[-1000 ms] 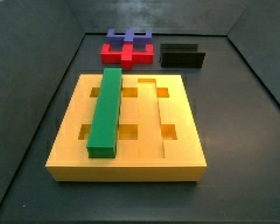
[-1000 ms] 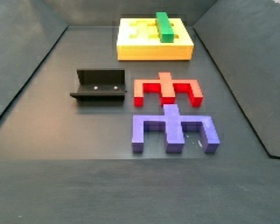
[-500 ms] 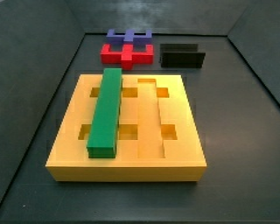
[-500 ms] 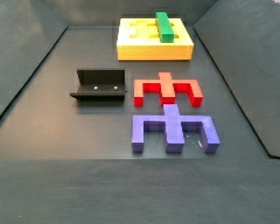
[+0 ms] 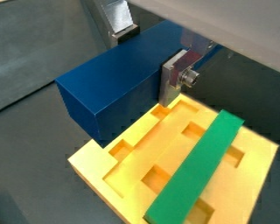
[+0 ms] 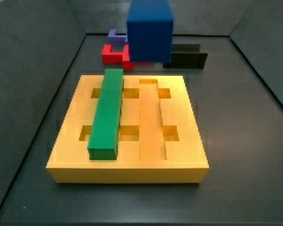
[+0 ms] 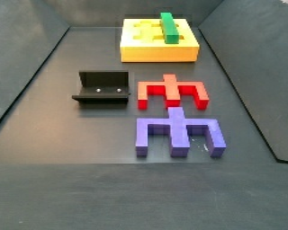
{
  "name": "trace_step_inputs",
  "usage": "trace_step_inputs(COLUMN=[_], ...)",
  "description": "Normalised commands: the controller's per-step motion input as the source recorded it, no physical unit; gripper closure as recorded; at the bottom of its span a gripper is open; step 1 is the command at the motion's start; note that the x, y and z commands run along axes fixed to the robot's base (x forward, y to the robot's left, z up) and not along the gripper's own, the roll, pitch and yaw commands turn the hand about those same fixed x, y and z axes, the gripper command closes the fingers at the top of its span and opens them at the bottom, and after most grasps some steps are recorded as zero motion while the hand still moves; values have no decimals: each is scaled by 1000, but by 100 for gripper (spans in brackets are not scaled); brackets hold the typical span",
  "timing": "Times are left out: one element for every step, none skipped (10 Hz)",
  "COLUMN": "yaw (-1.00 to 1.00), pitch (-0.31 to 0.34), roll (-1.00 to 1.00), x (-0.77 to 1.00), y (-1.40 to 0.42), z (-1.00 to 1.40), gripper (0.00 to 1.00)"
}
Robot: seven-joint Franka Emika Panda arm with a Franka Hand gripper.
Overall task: Pick up the blue object. Move up. Move to above the board. Insert the blue object.
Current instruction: Insert the blue object.
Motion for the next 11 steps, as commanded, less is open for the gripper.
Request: trace_step_inputs(yaw=[-26, 0, 0, 46, 86, 60, 160, 217, 169, 211, 471], pitch=[-180, -173, -171, -151, 0, 0, 0, 0, 0, 0, -29], roll=[-97, -51, -33, 0, 164, 220, 359, 390, 284, 250, 171], x=[129, 206, 206, 166, 91, 0, 0, 0, 0, 0, 97], y=[20, 0, -23, -197, -194, -146, -209, -217, -126, -54, 0], z=[-797, -886, -920, -857, -560, -583, -623, -554, -589, -580, -580], gripper=[100, 100, 100, 100, 100, 100, 100, 100, 100, 100, 100])
